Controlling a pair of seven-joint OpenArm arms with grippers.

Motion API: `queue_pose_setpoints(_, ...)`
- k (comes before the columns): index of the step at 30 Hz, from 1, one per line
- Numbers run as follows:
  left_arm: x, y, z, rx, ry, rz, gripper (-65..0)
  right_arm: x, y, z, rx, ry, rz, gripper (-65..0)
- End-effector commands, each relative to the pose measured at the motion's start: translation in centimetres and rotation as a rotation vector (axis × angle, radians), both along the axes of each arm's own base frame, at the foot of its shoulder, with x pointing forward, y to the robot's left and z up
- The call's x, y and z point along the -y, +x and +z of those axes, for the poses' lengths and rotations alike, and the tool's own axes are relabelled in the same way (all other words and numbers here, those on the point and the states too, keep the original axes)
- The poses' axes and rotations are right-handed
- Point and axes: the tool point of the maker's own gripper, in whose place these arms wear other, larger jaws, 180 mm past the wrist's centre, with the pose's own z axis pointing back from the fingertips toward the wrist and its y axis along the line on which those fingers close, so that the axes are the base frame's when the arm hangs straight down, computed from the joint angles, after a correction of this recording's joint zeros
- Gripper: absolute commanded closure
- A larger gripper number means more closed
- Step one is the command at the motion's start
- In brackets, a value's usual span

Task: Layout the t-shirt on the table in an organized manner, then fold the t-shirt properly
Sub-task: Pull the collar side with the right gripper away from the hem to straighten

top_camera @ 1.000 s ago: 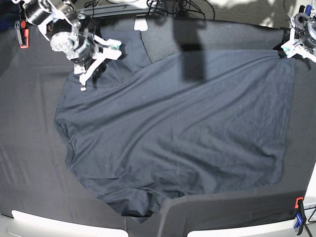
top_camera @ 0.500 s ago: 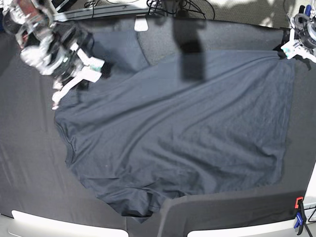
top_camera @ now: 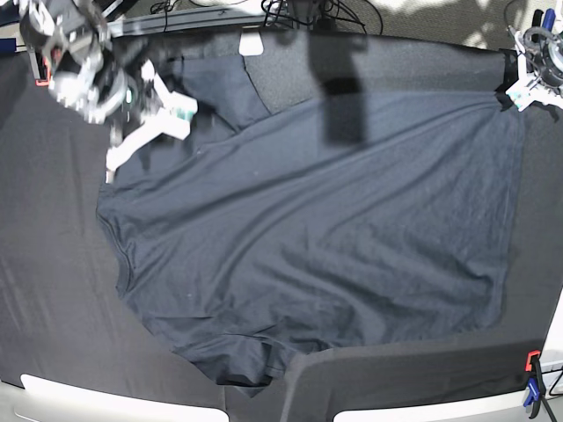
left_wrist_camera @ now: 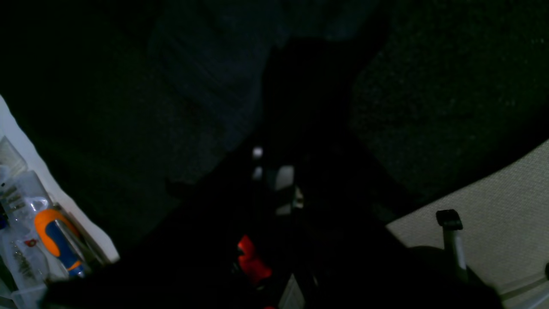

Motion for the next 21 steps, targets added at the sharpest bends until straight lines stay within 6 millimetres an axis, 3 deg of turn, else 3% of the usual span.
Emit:
queue_pose_setpoints(1,-0.2,0.1,0.4,0.005,0.001,-0.009,0.0,0.4,0.1,0.6,0.016,-0.012,-0.002,0.0)
queue_pose_setpoints(5,0.0,-0.8,0.1,-0.017,-0.001,-0.013,0.0,1.0,-1.8,-0.2,-0.011,-0.064,0.003,0.0)
queue_pose_setpoints(14,1.3,-4.8,-0.1,-0.112,0.018,-0.043,0.0,0.8,-6.6,0.8,-0.077,-0.124,0.048,0.0)
queue_pose_setpoints(21,-1.3,-6.3,0.6,-0.132,0.067,0.003,0.0,2.0,-8.7,0.5,-0.115,-0.181,0.060,0.0)
